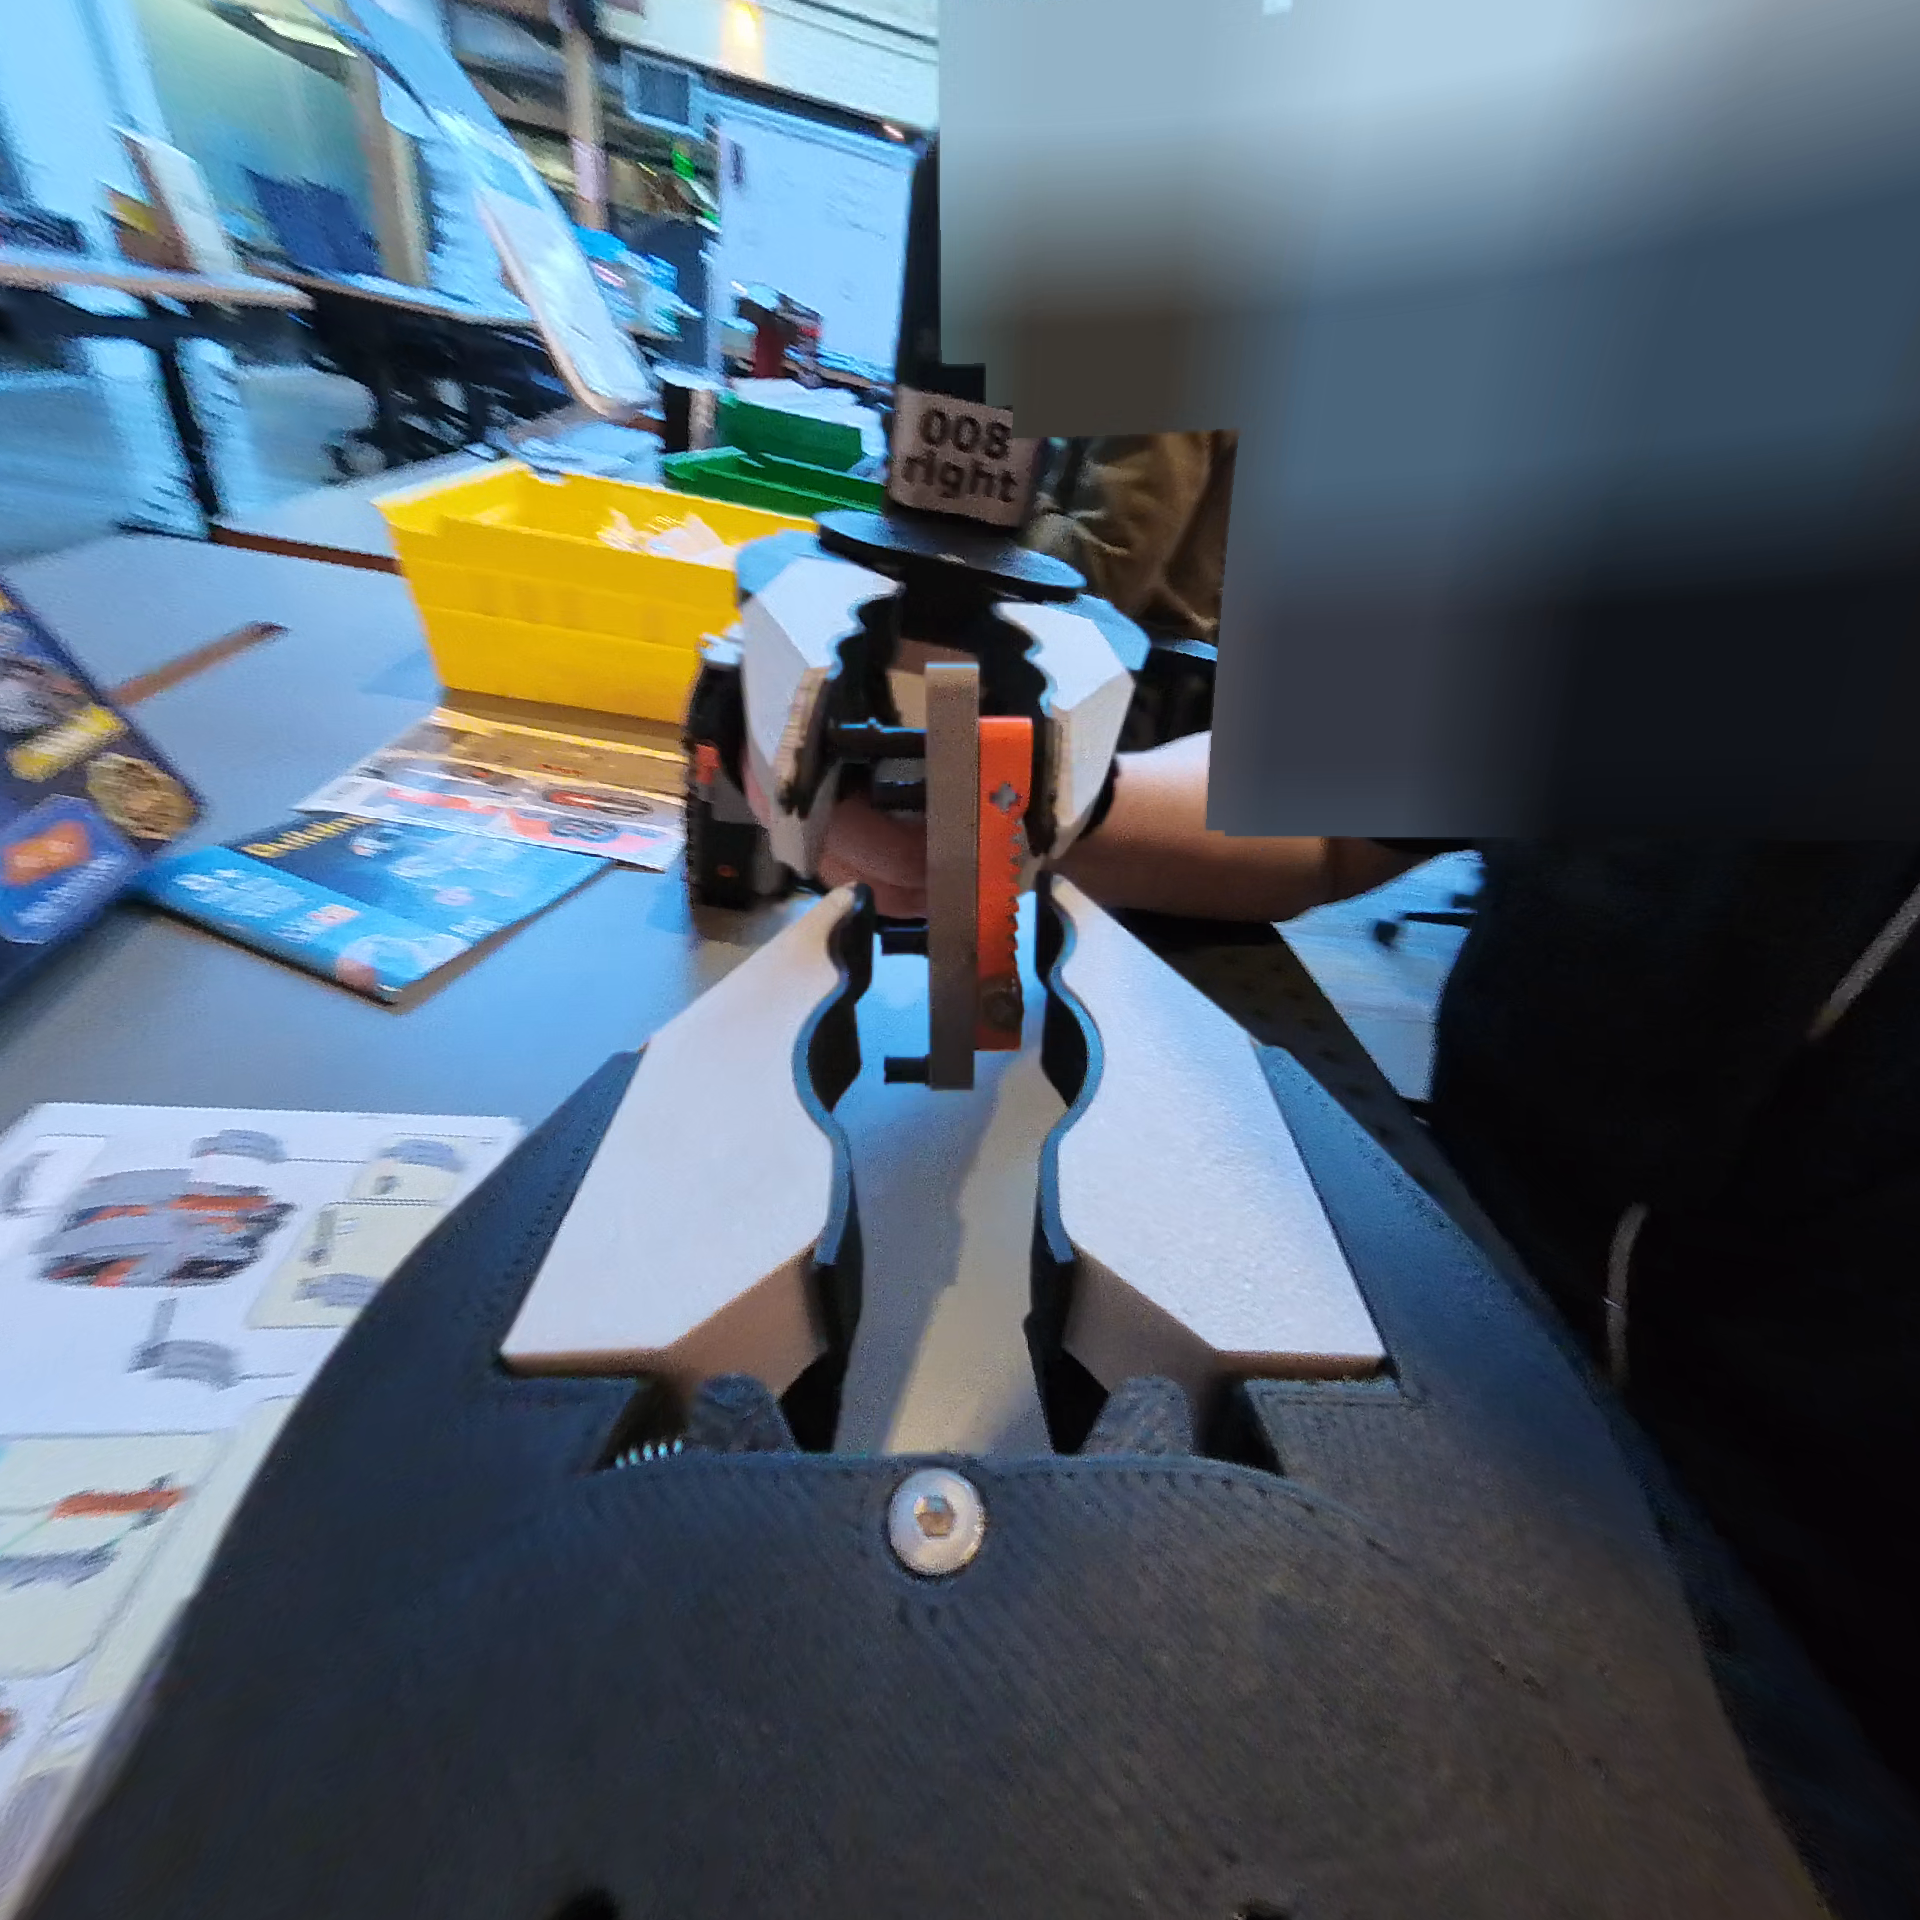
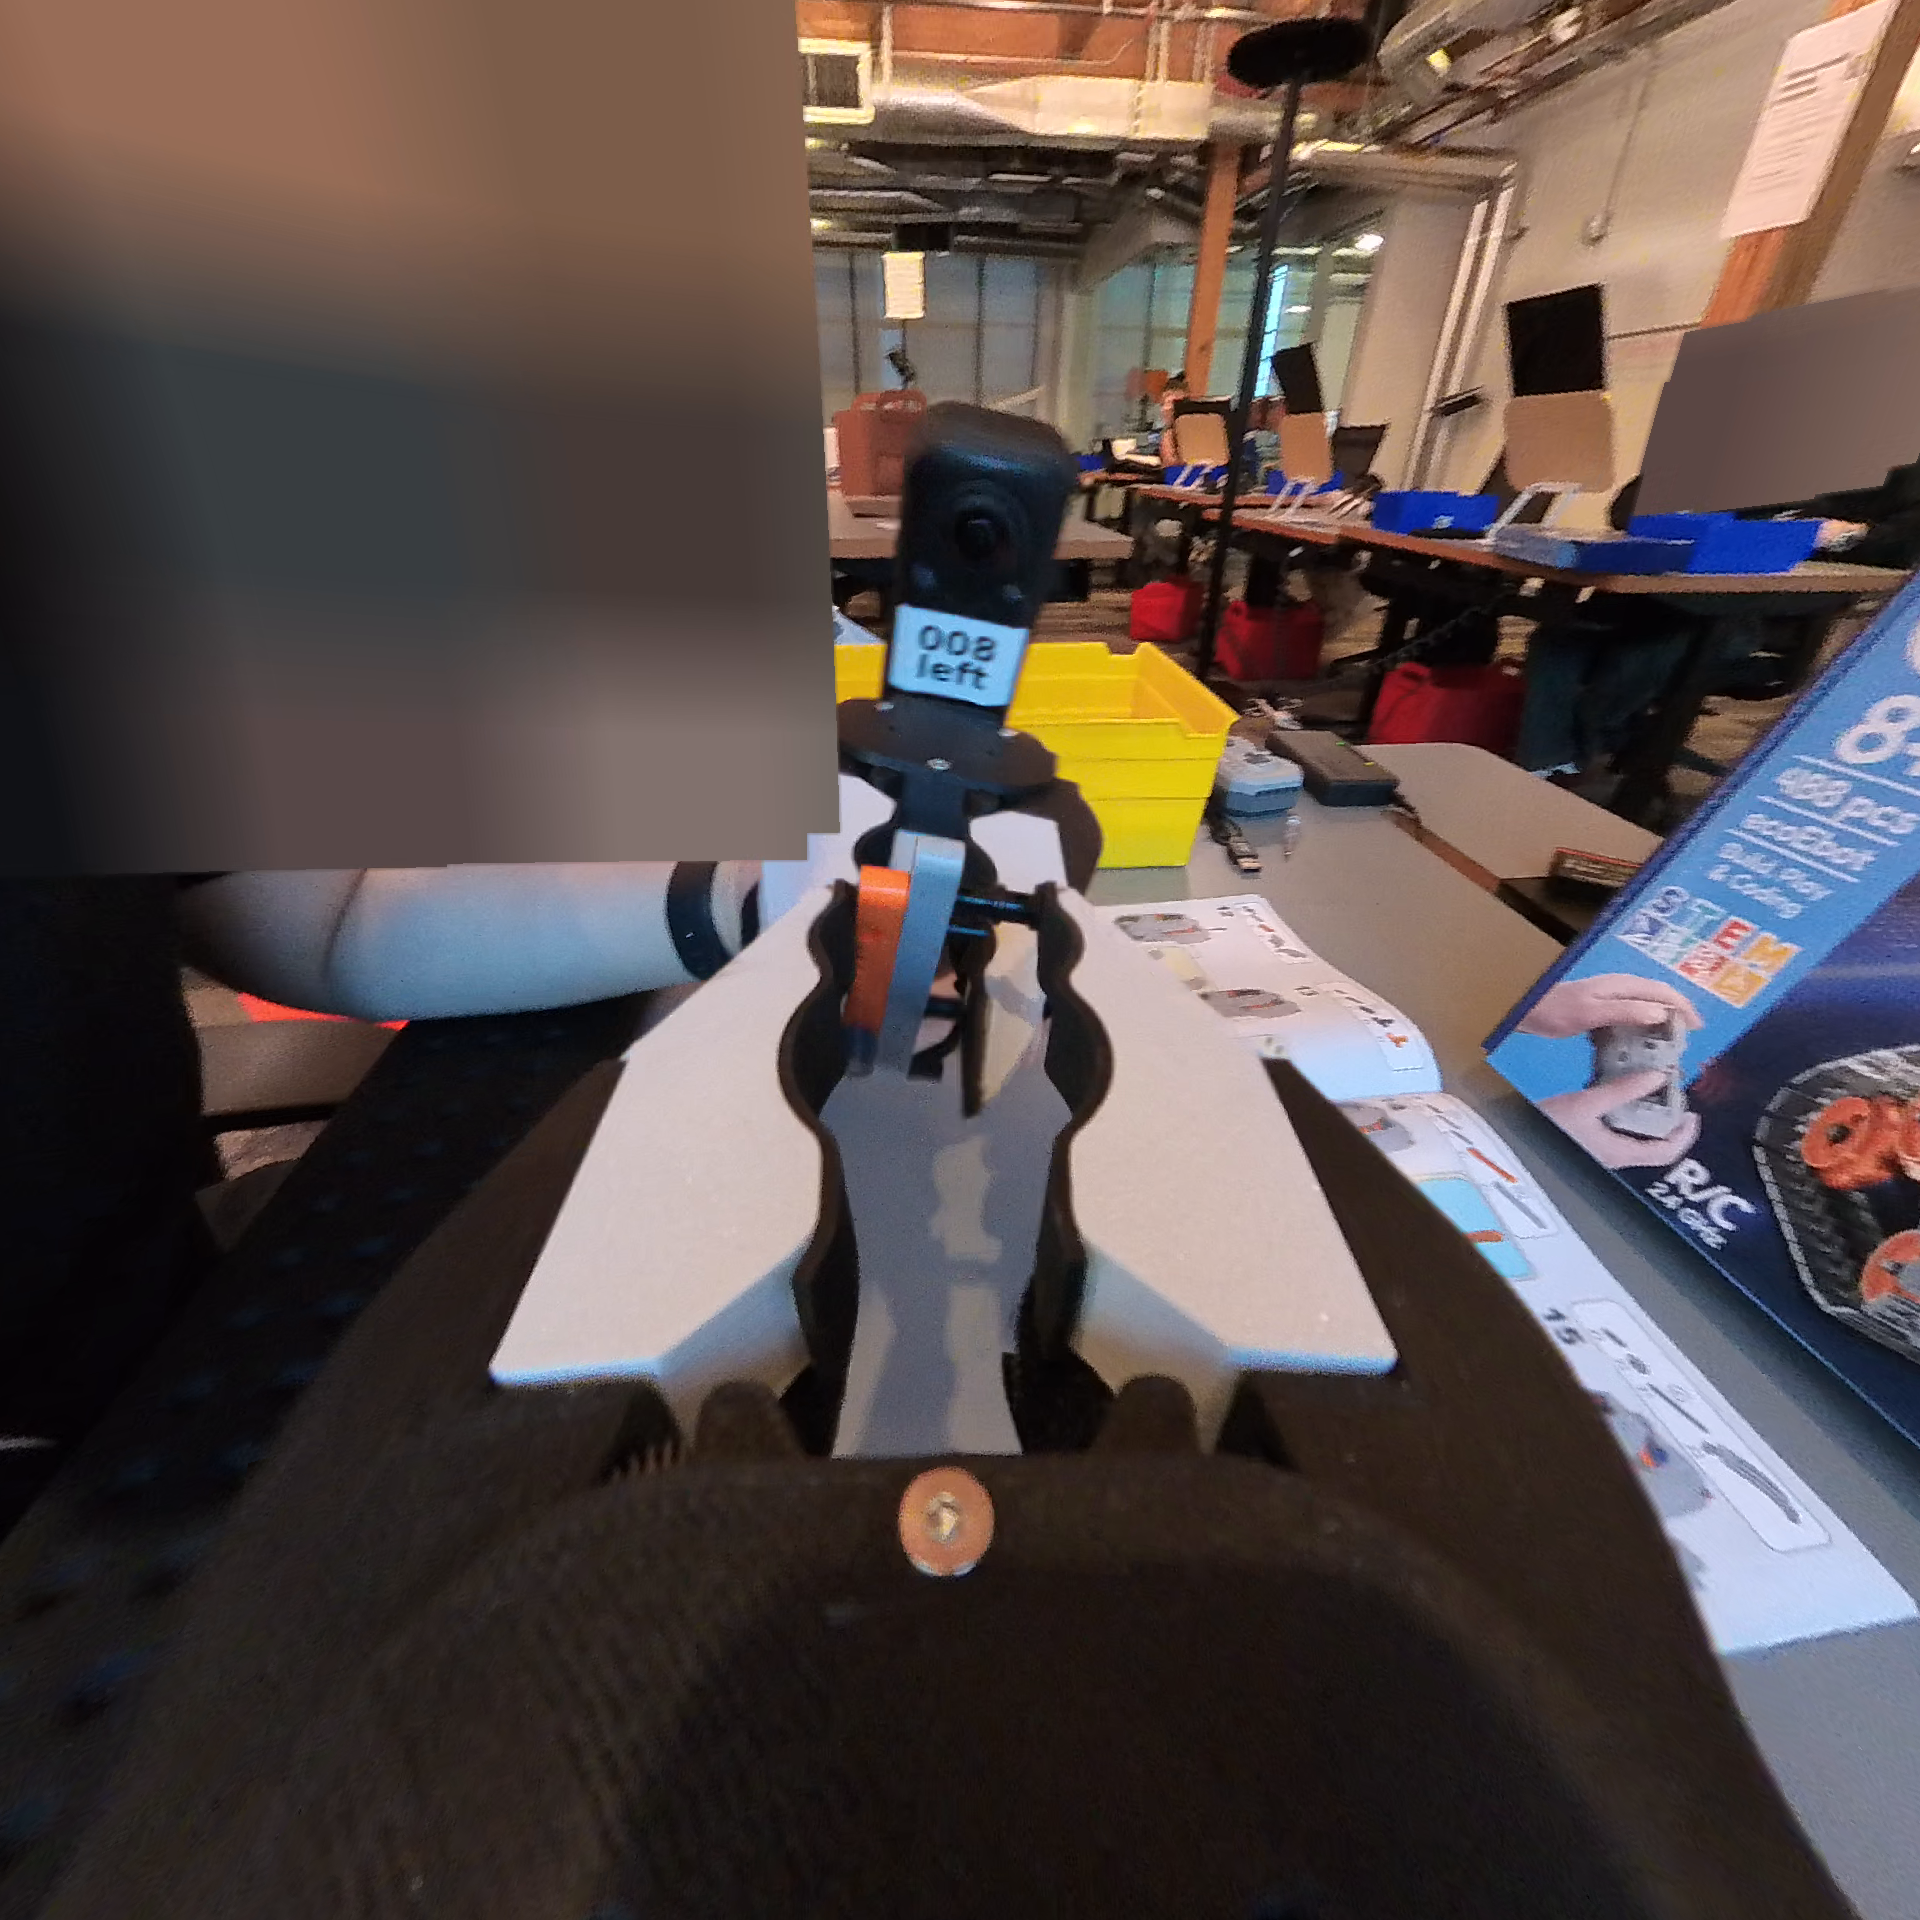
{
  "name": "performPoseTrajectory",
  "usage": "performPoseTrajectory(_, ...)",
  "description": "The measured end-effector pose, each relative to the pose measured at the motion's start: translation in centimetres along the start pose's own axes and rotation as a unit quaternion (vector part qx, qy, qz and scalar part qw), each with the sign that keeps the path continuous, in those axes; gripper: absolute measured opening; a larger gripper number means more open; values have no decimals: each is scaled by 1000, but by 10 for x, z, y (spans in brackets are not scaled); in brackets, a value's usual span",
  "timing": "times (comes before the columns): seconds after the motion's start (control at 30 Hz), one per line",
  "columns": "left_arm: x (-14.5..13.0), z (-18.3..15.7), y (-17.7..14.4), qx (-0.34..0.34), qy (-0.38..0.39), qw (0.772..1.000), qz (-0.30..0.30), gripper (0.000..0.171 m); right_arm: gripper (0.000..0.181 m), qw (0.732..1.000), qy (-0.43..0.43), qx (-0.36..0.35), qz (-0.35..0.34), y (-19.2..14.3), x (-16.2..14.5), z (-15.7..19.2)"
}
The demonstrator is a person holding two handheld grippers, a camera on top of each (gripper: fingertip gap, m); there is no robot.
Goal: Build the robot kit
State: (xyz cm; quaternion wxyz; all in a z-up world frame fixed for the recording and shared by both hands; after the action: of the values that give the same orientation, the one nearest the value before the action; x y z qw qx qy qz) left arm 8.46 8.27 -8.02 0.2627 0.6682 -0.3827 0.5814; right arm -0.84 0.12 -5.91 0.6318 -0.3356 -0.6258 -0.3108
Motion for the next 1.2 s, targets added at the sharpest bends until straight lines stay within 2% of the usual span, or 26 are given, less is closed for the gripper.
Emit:
performPoseTrajectory(0.27,13,1,-2,162,89,983,-7,16,34,994,62,-82,-24,-6,0,-15)
performPoseTrajectory(0.37,13,1,-1,179,92,980,2,14,35,994,84,-70,-30,-7,-1,-19)
performPoseTrajectory(0.43,13,2,-3,148,63,987,-9,15,38,996,67,-49,-25,-11,2,-21)
performPoseTrajectory(0.5,12,0,-5,82,28,996,-18,14,60,998,34,-40,-35,-19,11,-21)
performPoseTrajectory(0.57,12,-2,-8,7,-22,999,-29,14,50,1000,-22,4,-15,-24,16,-11)
performPoseTrajectory(0.63,11,-4,-7,-70,-77,994,-36,14,46,998,-41,37,1,-25,15,-4)
performPoseTrajectory(0.73,8,-6,-1,-132,-123,982,-51,14,32,996,3,91,-20,-23,13,-2)
performPoseTrajectory(0.77,7,-7,2,-153,-140,977,-54,14,17,993,18,115,-21,-23,11,-1)
performPoseTrajectory(0.93,6,-5,8,-204,-188,956,-92,15,9,983,83,162,-26,-23,9,-4)
performPoseTrajectory(1.0,4,0,7,-169,-184,964,-95,15,6,983,96,157,-25,-25,9,-7)
performPoseTrajectory(1.07,5,9,-2,-89,-154,979,-100,29,6,987,105,120,-21,-26,8,-14)
performPoseTrajectory(1.13,11,12,-14,-32,-116,986,-113,25,6,988,108,107,-19,-27,9,-16)
performPoseTrajectory(1.2,20,7,-19,-8,-79,988,-132,20,7,989,108,99,-11,-27,10,-16)
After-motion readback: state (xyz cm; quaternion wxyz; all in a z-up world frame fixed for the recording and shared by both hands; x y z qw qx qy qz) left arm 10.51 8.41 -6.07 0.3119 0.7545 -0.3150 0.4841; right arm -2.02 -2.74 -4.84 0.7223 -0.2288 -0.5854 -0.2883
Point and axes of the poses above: each gripper's, where its closed fingertips meet, y out along the fingers, x out of its top, z = x × y across the jaws, the point moved 8 cm from there along -y, back along the fingers, and after that the axes turned 3 degrees about z, right-handed, at the moved point
